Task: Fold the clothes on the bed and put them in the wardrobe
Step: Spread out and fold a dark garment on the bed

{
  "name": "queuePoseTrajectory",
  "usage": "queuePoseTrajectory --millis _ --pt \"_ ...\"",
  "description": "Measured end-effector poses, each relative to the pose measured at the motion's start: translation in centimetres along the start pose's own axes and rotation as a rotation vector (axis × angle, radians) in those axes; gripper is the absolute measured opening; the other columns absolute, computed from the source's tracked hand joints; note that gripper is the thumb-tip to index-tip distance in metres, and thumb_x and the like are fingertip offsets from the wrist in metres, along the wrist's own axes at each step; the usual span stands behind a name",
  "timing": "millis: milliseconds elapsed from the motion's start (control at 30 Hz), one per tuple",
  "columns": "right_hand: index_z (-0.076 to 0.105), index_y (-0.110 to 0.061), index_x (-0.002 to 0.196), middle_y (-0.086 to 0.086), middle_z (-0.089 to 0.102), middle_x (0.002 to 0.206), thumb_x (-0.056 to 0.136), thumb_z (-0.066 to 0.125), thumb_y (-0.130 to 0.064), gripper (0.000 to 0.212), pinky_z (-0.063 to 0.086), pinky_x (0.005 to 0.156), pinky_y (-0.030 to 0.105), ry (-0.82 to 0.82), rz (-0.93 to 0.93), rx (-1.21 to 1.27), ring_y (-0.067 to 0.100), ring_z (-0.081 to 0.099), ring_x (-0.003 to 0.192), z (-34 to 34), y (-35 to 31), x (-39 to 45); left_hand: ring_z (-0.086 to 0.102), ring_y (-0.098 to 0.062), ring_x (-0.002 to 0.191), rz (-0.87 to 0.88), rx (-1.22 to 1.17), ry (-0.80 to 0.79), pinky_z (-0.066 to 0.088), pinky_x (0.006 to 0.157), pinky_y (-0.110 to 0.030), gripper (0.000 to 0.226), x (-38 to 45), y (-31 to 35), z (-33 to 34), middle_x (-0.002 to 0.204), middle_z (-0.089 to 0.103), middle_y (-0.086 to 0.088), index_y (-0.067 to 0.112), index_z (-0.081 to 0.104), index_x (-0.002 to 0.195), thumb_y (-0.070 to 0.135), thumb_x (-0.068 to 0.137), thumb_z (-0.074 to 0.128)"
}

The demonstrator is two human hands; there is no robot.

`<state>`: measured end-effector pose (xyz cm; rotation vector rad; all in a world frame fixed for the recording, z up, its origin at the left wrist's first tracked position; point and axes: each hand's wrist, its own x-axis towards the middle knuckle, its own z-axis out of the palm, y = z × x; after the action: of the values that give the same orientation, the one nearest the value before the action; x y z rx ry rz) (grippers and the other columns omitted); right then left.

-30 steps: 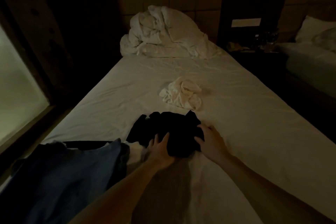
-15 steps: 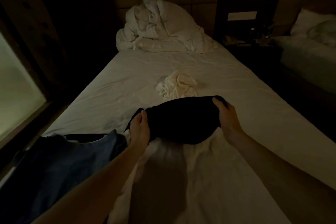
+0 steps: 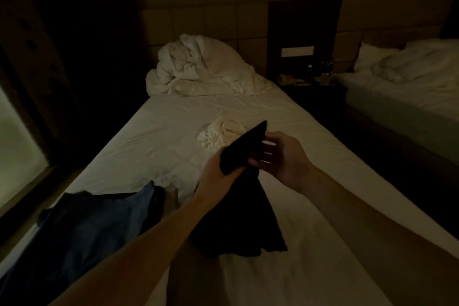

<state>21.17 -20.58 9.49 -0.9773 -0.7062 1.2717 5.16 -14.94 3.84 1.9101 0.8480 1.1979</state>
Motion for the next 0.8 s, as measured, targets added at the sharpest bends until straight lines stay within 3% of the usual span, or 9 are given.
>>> queuePoseTrajectory --millis 133,267,333,400,500,567,633,700,800 --pt "0.063 -0.020 0.124 -0.002 0.067 0.122 0.095 0.047 -0.011 0.034 0.049 0.096 0.039 -0.161 -0.025 -0.471 0.018 0.059 0.116 -1.9 0.9 -1.6 0.066 -0.009 0.104 -0.090 -0.375 0.104 0.054 0.083 -0.023 0.027 -0.3 2.7 -0.7 0.104 0.070 0.021 0.052 0.065 0.101 0.027 0.096 0.057" --pt "0.033 -0.018 0.145 0.010 0.044 0.144 0.089 0.064 -0.043 0.069 0.044 0.103 0.033 -0.345 -0.049 -0.709 0.032 0.046 0.129 -3.0 4.3 -3.5 0.066 -0.014 0.098 -0.310 -0.606 0.047 0.055 0.074 -0.024 0.043 -0.2 3.6 -1.5 0.124 0.061 0.000 0.027 0.040 0.145 0.029 0.101 0.044" --pt "0.046 -0.021 0.135 0.024 0.058 0.125 0.098 0.054 -0.020 0.038 0.047 0.084 0.042 -0.328 -0.064 -0.638 0.045 0.057 0.109 -2.4 4.4 -4.2 0.061 -0.014 0.104 -0.363 -0.521 0.061 0.052 0.073 -0.020 0.053 -0.3 3.5 -1.8 0.137 0.051 -0.003 0.028 0.025 0.151 0.030 0.102 0.044" --pt "0.064 -0.015 0.113 0.017 0.068 0.104 0.100 0.050 -0.014 0.019 0.047 0.076 0.037 -0.159 -0.165 -0.808 0.029 0.066 0.090 -1.5 4.1 -3.8 0.051 -0.025 0.122 -0.405 -0.230 0.119 0.051 0.085 -0.029 0.068 -0.6 2.6 -2.1 0.150 0.034 -0.009 0.031 0.014 0.152 0.037 0.097 0.053" --pt "0.070 -0.012 0.086 0.005 0.071 0.091 0.099 0.048 -0.017 0.026 0.044 0.076 0.026 0.084 -0.216 -0.884 0.013 0.063 0.082 -0.5 4.0 -2.6 0.057 -0.029 0.108 -0.296 0.077 0.125 0.054 0.085 -0.040 0.050 -1.8 1.1 -2.3 0.126 0.045 -0.016 0.034 0.038 0.126 0.040 0.087 0.068" --pt "0.068 -0.014 0.081 0.000 0.068 0.092 0.100 0.047 -0.015 0.028 0.041 0.081 0.024 0.165 -0.183 -0.888 0.012 0.061 0.088 -0.3 4.0 -2.1 0.062 -0.024 0.087 -0.253 -0.028 -0.037 0.054 0.068 -0.030 0.031 -3.0 1.2 -2.0 0.102 0.057 -0.019 0.024 0.049 0.103 0.041 0.085 0.069" --pt "0.070 -0.011 0.086 0.002 0.065 0.095 0.100 0.046 -0.015 0.028 0.042 0.084 0.023 0.282 -0.099 -0.804 0.014 0.059 0.092 -0.2 4.1 -1.7 0.062 -0.016 0.084 -0.209 0.009 -0.328 0.050 0.066 -0.020 0.046 -4.4 1.4 -1.8 0.097 0.061 -0.012 0.015 0.054 0.101 0.055 0.083 0.066" --pt "0.071 -0.008 0.091 0.007 0.065 0.099 0.100 0.047 -0.017 0.028 0.044 0.087 0.028 0.416 0.014 -0.653 0.023 0.061 0.096 -0.1 4.1 -1.5 0.061 -0.011 0.095 -0.140 0.040 -0.557 0.050 0.076 -0.018 0.073 -5.3 1.0 -1.7 0.108 0.059 -0.007 0.013 0.050 0.116 0.067 0.071 0.066" --pt "0.067 -0.004 0.091 0.013 0.066 0.102 0.095 0.052 -0.020 0.022 0.048 0.081 0.035 0.392 0.151 -0.428 0.032 0.064 0.093 0.2 3.7 -2.1 0.052 -0.008 0.119 -0.154 0.093 -0.634 0.047 0.097 -0.023 0.097 -5.8 0.0 -2.2 0.130 0.051 0.003 0.023 0.038 0.134 0.067 0.056 0.074"
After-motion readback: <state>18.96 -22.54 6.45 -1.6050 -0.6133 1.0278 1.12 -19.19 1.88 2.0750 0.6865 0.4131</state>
